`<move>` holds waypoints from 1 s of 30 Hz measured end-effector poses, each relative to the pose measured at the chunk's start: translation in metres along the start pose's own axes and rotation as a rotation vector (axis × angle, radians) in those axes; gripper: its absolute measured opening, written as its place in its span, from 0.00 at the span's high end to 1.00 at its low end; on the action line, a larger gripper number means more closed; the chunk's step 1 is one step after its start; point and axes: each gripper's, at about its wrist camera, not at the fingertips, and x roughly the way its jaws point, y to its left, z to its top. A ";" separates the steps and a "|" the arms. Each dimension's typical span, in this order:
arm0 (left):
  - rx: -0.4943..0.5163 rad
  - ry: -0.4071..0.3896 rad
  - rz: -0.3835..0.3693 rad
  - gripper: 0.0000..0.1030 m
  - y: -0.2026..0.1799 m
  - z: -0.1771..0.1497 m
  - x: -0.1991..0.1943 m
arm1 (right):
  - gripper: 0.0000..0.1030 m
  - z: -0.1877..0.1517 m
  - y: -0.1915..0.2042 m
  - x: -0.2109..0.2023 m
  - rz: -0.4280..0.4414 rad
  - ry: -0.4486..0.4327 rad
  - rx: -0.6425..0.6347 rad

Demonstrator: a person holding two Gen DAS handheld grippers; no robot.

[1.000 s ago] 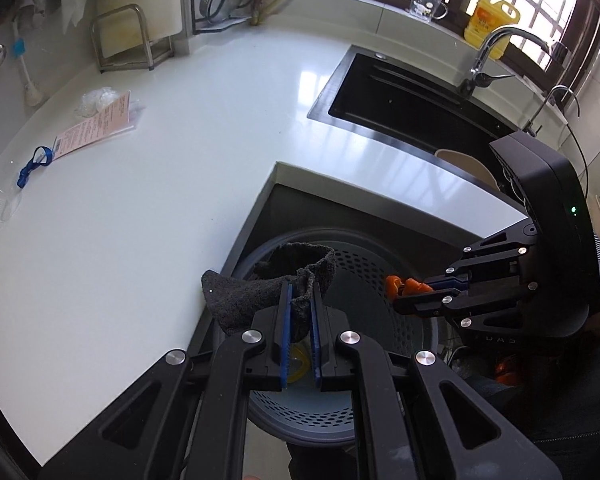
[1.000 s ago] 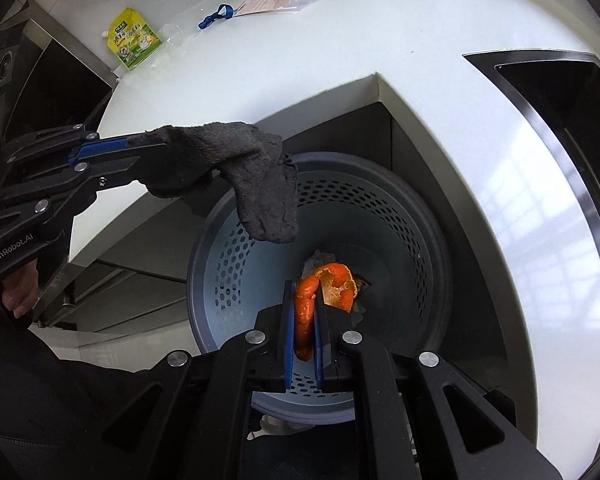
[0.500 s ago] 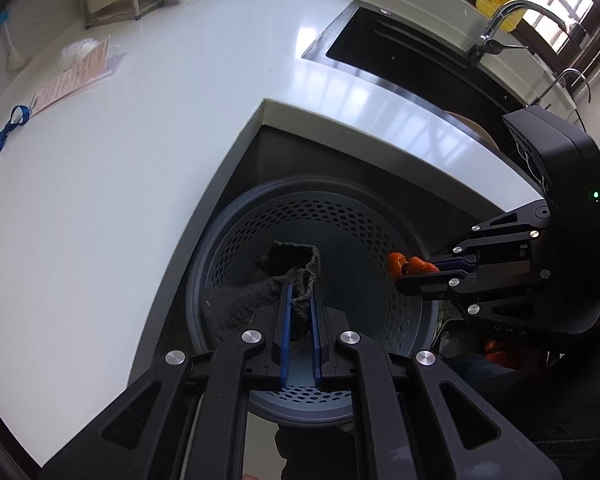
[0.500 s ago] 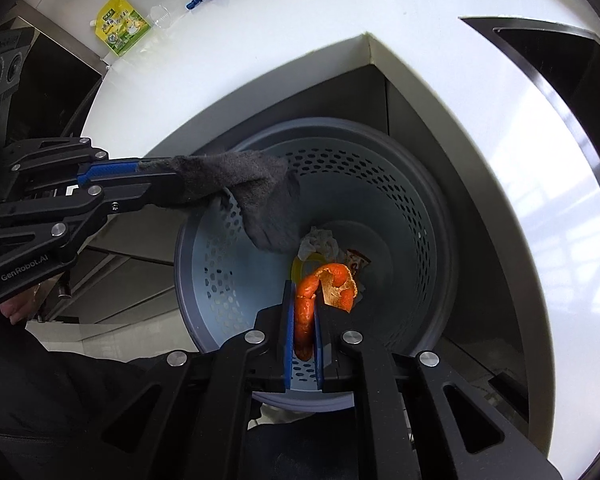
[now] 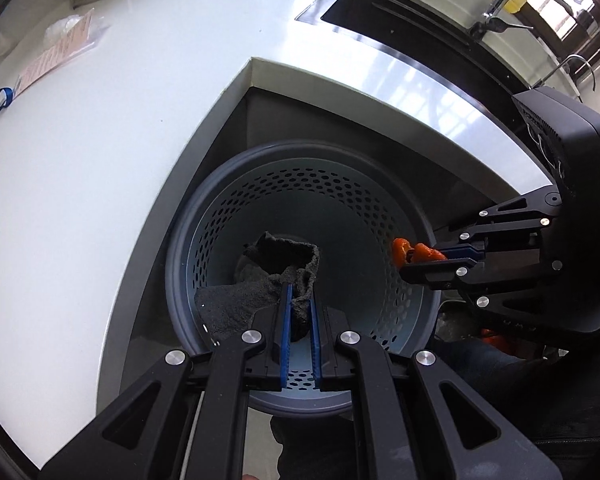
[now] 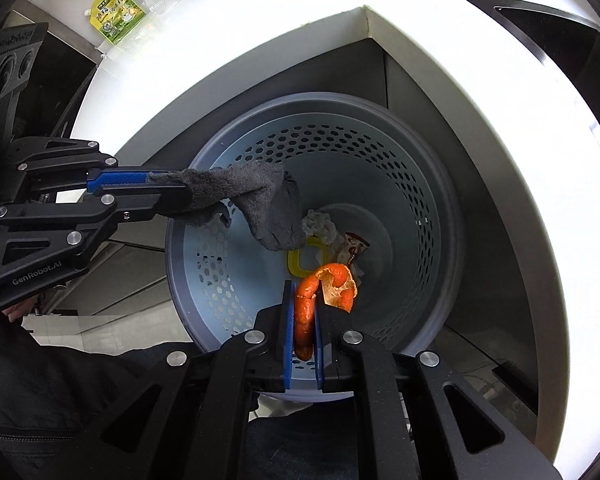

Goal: Collect trash
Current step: 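Carry the grey cloth and orange peel over the bin and open both tools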

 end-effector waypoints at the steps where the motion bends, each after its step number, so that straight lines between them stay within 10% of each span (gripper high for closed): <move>1: 0.001 0.002 0.000 0.92 0.000 0.000 0.001 | 0.92 0.000 0.000 0.000 -0.001 0.000 0.000; 30: 0.015 0.028 0.002 0.92 -0.006 0.003 0.019 | 0.90 -0.004 0.004 0.003 -0.019 0.003 -0.011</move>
